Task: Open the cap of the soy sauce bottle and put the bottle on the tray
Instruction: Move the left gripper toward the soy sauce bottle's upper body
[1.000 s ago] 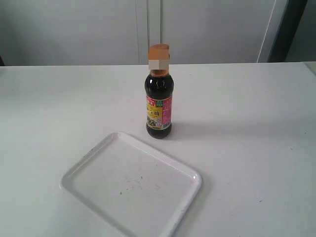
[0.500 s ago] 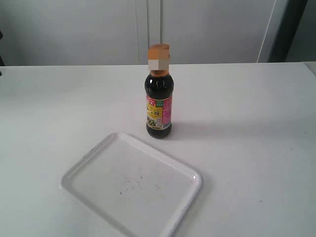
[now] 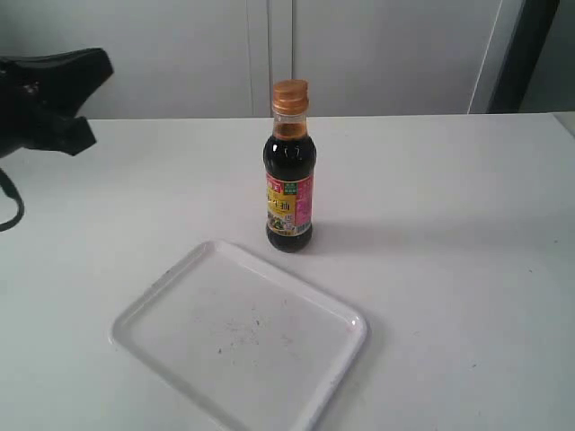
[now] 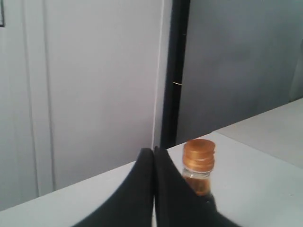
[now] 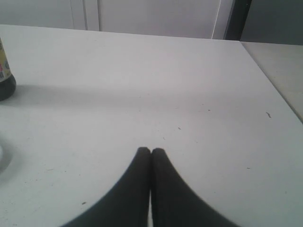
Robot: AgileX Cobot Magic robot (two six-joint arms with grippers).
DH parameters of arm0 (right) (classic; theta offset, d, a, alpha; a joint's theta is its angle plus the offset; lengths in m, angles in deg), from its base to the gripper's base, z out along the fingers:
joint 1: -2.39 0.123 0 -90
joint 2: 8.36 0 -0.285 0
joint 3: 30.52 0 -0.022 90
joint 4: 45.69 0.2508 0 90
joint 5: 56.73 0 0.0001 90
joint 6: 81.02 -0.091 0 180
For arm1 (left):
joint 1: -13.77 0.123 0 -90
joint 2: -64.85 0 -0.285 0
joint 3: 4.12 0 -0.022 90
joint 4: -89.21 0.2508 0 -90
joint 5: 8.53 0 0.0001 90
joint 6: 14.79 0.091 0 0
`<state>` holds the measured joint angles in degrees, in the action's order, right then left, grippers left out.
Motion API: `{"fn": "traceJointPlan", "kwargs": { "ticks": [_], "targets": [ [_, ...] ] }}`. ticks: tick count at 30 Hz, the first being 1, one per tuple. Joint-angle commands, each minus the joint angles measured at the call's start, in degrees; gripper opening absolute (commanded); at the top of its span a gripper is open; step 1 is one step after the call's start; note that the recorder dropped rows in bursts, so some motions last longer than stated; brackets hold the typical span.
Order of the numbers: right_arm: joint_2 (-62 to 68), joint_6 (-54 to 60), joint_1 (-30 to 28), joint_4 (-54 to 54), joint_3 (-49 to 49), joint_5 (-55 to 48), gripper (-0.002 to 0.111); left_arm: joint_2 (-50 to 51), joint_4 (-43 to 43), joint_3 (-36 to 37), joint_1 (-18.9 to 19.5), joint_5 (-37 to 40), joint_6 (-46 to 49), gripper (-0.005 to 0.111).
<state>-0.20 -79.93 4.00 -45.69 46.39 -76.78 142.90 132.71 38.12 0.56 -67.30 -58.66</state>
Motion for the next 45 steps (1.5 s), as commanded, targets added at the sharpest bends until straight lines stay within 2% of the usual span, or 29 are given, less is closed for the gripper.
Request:
{"fn": "traceJointPlan", "kwargs": {
  "ticks": [1, 6, 8, 12, 18, 23, 27, 31, 34, 45],
  "targets": [
    [-0.4, 0.2, -0.5, -0.5, 0.3, 0.0, 0.000, 3.6, 0.7, -4.1, -4.1, -1.2, 0.3, 0.000],
    [-0.4, 0.2, -0.5, -0.5, 0.3, 0.0, 0.000, 7.6, 1.3, -7.4, -7.3, -2.9, 0.3, 0.000],
    [-0.4, 0.2, -0.5, -0.5, 0.3, 0.0, 0.000, 8.9, 2.6, -8.6, -7.9, -5.4, 0.1, 0.004],
    [-0.4, 0.2, -0.5, -0.5, 0.3, 0.0, 0.000, 10.7, 4.9, -10.8, -8.2, -11.2, 0.1, 0.030],
    [-0.4, 0.2, -0.5, -0.5, 0.3, 0.0, 0.000, 13.9, 6.0, -13.8, -8.2, -11.2, -2.9, 0.071],
    [-0.4, 0.2, -0.5, -0.5, 0.3, 0.0, 0.000, 17.5, 11.8, -17.1, -8.3, -11.2, -4.6, 0.090],
    [-0.4, 0.2, -0.5, -0.5, 0.3, 0.0, 0.000, 19.4, 11.6, -19.1, -10.0, -11.2, -6.4, 0.101],
    [-0.4, 0.2, -0.5, -0.5, 0.3, 0.0, 0.000, 21.5, 11.7, -21.8, -13.4, -10.8, -6.5, 0.104],
    [-0.4, 0.2, -0.5, -0.5, 0.3, 0.0, 0.000, 24.6, 9.6, -25.1, -16.2, -7.6, -6.8, 0.104],
    [-0.4, 0.2, -0.5, -0.5, 0.3, 0.0, 0.000, 33.1, 7.6, -30.9, -16.2, -5.1, -5.3, 0.104]
  ]
}}
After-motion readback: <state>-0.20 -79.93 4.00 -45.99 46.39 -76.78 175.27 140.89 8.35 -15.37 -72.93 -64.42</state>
